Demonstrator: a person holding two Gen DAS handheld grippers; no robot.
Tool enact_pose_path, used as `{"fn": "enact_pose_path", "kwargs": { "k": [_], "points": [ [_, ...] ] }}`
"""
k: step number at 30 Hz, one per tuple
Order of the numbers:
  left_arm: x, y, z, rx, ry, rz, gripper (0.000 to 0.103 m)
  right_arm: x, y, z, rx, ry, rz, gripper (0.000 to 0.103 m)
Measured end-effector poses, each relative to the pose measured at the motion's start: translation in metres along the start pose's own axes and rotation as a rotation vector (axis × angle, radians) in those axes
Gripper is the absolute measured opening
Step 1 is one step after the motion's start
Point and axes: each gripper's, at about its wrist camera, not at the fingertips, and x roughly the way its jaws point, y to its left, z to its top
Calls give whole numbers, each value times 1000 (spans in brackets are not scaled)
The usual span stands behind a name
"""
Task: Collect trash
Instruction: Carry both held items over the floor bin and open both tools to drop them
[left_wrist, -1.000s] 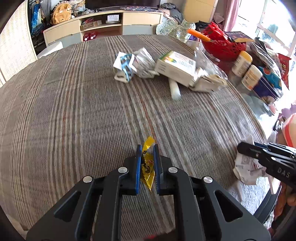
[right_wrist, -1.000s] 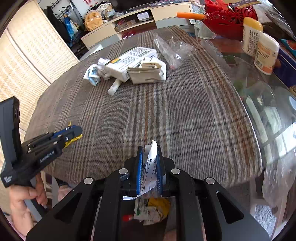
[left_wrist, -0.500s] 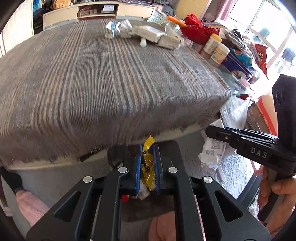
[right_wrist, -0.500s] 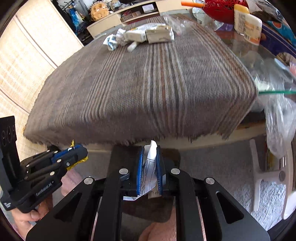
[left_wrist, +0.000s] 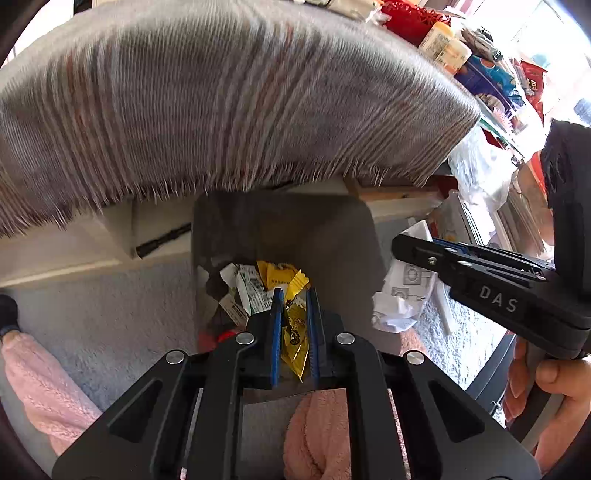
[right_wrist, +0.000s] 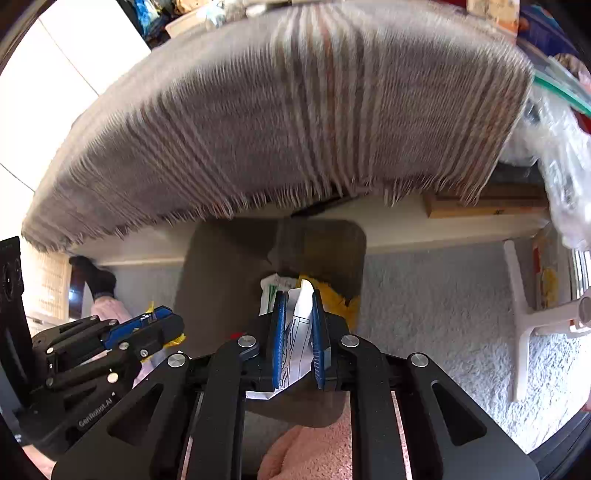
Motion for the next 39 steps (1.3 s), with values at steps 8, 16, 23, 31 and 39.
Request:
{"fn": "enact_pose_path", "kwargs": {
  "k": [8,16,23,31,39],
  "points": [
    [29,5,-17,9,58,-6,14,36,-5,-9,63,80,46,18],
    [22,7,-14,10,36,12,48,29,-11,-8,108,66,40,55],
    [-6,12,-9,12,-22,30,95,-1,-21,3,131,-8,-19,98],
    [-49,9,17,24,-84,12,95,-62,-38,32,155,-118,-15,100],
    [-88,10,72,19,-164,73,95,-101,-40,83,136,-199,7,100]
  ]
}}
